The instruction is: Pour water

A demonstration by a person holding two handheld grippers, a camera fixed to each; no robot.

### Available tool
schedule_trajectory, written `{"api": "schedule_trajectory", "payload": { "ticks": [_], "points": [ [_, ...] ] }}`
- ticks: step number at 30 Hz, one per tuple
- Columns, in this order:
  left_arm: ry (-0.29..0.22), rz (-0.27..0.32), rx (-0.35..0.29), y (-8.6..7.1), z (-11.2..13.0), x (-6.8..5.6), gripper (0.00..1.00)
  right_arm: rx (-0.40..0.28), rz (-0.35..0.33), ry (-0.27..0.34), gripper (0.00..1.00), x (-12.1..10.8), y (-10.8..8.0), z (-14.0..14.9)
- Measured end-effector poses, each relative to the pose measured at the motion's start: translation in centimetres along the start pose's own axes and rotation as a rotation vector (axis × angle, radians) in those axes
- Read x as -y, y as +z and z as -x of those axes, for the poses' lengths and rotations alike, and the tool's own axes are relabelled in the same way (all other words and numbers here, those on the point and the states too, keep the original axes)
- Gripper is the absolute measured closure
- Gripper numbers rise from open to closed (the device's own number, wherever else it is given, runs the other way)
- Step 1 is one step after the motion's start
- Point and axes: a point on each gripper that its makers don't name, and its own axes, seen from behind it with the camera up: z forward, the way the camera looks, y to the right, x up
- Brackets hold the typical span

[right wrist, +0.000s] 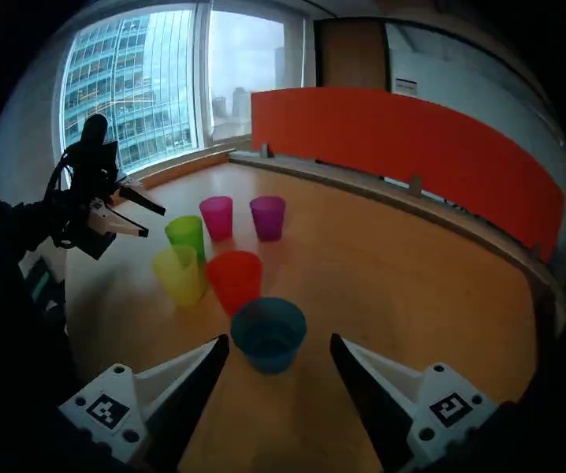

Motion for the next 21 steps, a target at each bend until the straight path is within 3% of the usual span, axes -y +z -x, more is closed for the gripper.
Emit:
{"api": "schedule_trajectory", "payload": {
  "ticks": [21],
  "points": [
    [0.035, 0.033, 0.039, 3.9, 0.4, -0.5, 0.01, 0.062, -0.007, -0.023, 0.00, 0.9, 2.9, 2.8]
  ]
}}
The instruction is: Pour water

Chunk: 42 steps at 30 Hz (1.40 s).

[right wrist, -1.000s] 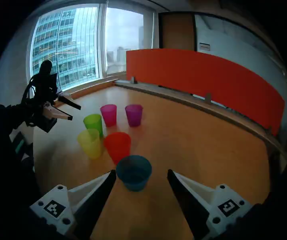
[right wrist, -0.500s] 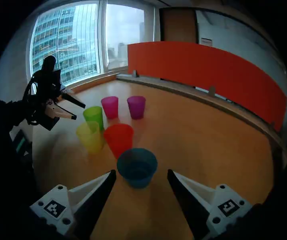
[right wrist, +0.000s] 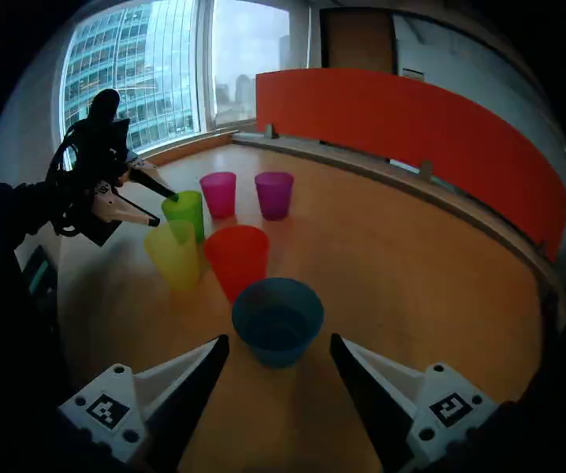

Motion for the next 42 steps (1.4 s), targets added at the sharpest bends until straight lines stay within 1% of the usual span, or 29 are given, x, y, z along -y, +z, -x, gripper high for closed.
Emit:
{"api": "schedule_trajectory", "payload": {
  "ticks": [9, 15, 27, 33, 37, 42],
  "points": [
    [0.011, 0.000, 0.001, 1.6, -0.4, 0.2, 0.01, 0.013, -0.013, -0.005, 0.00, 0.5, 1.1, 0.4],
    [0.021, -0.001, -0.001, 2.3, -0.8, 0.4, 0.01, 0.012, -0.012, -0.005, 0.00, 0.4, 1.7, 0.3],
    [0.026, 0.003, 0.005, 3.2, -1.0, 0.5, 0.01, 0.010, -0.012, -0.015, 0.00, 0.2, 3.3, -0.1],
    [0.023, 0.001, 0.010, 3.4, -1.0, 0.8, 0.01, 0.002, -0.011, -0.014, 0.00, 0.0, 3.8, -0.5],
    [0.023, -0.002, 0.012, 3.5, -1.0, 0.9, 0.11, 0.001, -0.011, -0.014, 0.00, -0.2, 3.9, -0.6],
    [0.030, 0.000, 0.018, 3.5, -1.0, 0.8, 0.11, 0.003, -0.013, -0.016, 0.00, -0.2, 3.9, -0.6]
  ]
}}
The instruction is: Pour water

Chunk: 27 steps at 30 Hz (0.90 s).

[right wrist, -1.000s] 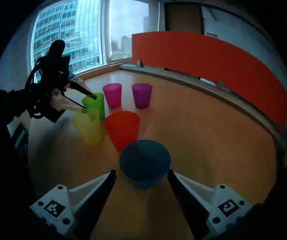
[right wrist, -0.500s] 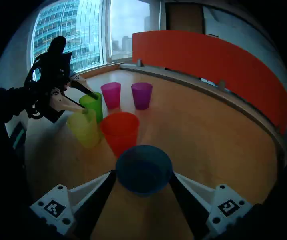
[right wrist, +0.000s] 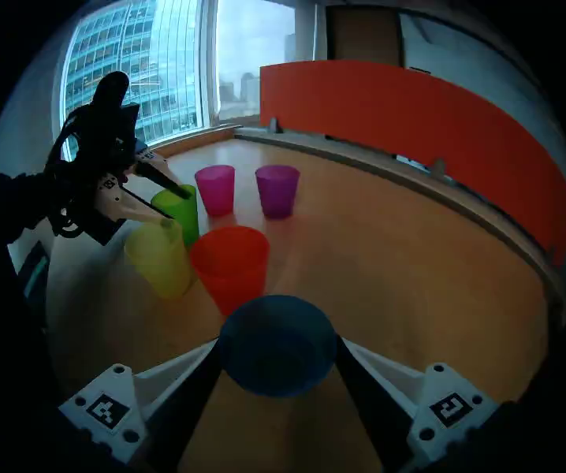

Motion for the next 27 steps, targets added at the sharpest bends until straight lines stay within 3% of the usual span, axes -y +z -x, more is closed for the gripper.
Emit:
{"api": "schedule_trajectory", "payload": {
  "ticks": [8, 12, 27],
  "points": [
    [0.001, 0.003, 0.004, 0.0, 0.0, -0.1, 0.11, -0.003, 0.001, -0.006, 0.01, -0.1, 0.3, 0.0],
    [0.003, 0.003, 0.004, 0.0, 0.0, -0.2, 0.11, -0.007, -0.007, -0.006, 0.08, 0.1, 0.3, 0.0],
    [-0.008, -0.009, -0.016, -0.8, -0.7, 0.2, 0.12, -0.038, 0.011, 0.001, 0.08, -0.6, -0.3, -1.0]
  ]
}}
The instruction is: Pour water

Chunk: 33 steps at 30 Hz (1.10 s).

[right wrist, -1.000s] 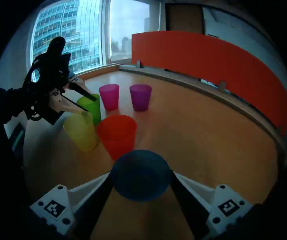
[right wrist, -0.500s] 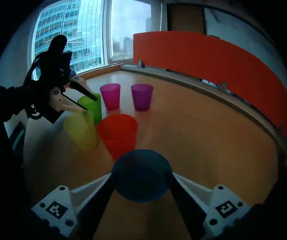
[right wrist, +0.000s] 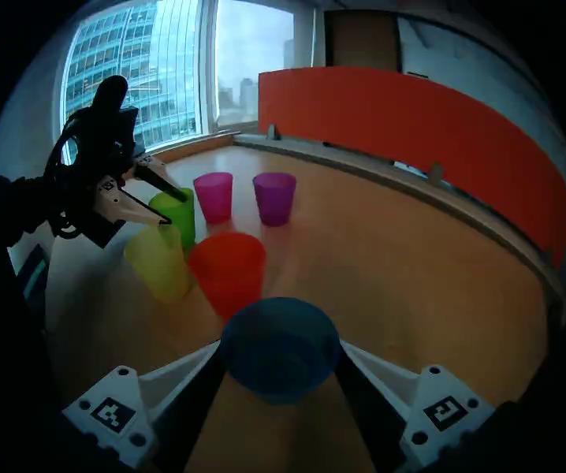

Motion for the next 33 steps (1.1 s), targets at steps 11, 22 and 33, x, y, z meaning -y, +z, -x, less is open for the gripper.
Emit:
{"api": "schedule_trajectory", "payload": {
  "ticks": [11, 22, 33],
  "points": [
    [0.015, -0.020, -0.042, -1.7, -2.0, -0.1, 0.12, -0.059, 0.024, -0.005, 0.08, -0.7, -1.6, -2.7],
    [0.037, -0.048, -0.105, -4.2, -5.1, -0.3, 0.11, -0.138, 0.046, -0.021, 0.08, -1.1, -3.5, -6.2],
    [0.050, -0.056, -0.185, -6.3, -8.6, -0.8, 0.11, -0.234, 0.070, -0.029, 0.08, -1.5, -5.3, -9.8]
  ]
}}
